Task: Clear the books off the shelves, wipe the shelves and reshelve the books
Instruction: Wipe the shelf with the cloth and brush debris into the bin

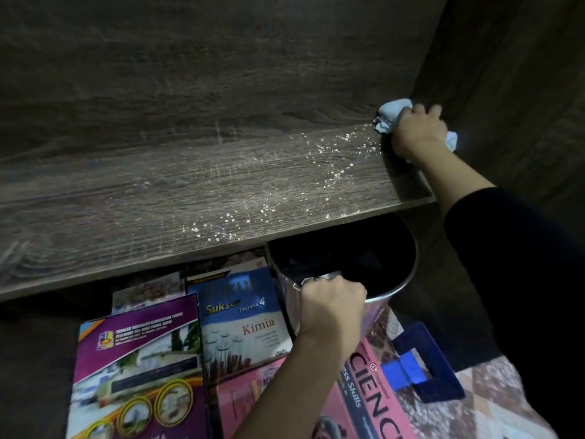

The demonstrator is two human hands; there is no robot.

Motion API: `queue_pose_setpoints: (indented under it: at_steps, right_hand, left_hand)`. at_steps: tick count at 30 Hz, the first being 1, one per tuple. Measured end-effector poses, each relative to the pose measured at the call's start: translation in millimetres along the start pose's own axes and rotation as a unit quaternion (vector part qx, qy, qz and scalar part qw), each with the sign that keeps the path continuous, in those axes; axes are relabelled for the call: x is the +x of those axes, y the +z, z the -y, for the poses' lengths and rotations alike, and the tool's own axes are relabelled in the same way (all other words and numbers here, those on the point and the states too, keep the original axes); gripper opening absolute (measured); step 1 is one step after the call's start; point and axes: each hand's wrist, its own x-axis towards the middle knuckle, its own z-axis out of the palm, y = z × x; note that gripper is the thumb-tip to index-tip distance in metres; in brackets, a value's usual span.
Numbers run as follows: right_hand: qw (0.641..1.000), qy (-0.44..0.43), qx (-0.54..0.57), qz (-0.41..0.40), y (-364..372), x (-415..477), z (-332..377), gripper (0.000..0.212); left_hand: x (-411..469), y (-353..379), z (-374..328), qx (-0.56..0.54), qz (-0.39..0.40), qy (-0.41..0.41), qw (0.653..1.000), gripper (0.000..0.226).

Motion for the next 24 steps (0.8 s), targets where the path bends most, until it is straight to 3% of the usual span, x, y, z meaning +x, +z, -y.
queue_pose_setpoints:
  at_steps: [5, 12, 21, 24]
  right_hand:
    - [0.996, 0.04, 0.07, 0.029, -6, 10, 9, 0.045]
    - [0.985, -0.06, 0.152, 0.052, -15, 0, 4, 0.049]
    - [0.938, -0.114, 0.283, 0.164, -28, -7, 10, 0.048]
    - [0.928, -0.139, 0.303, 0.168, -29, -13, 12, 0.045]
  left_hand:
    - [0, 0, 5, -0.006, -0.002, -0.001, 1.0, 0.018]
    - [0, -1, 4, -0.003, 0.001, 0.009, 1.0, 0.02]
    - [-2, -5, 0, 0.017, 0.023, 0.001, 1.0, 0.02]
    - [-2, -6, -3, 0.023, 0.029, -0.004, 0.999, 0.02]
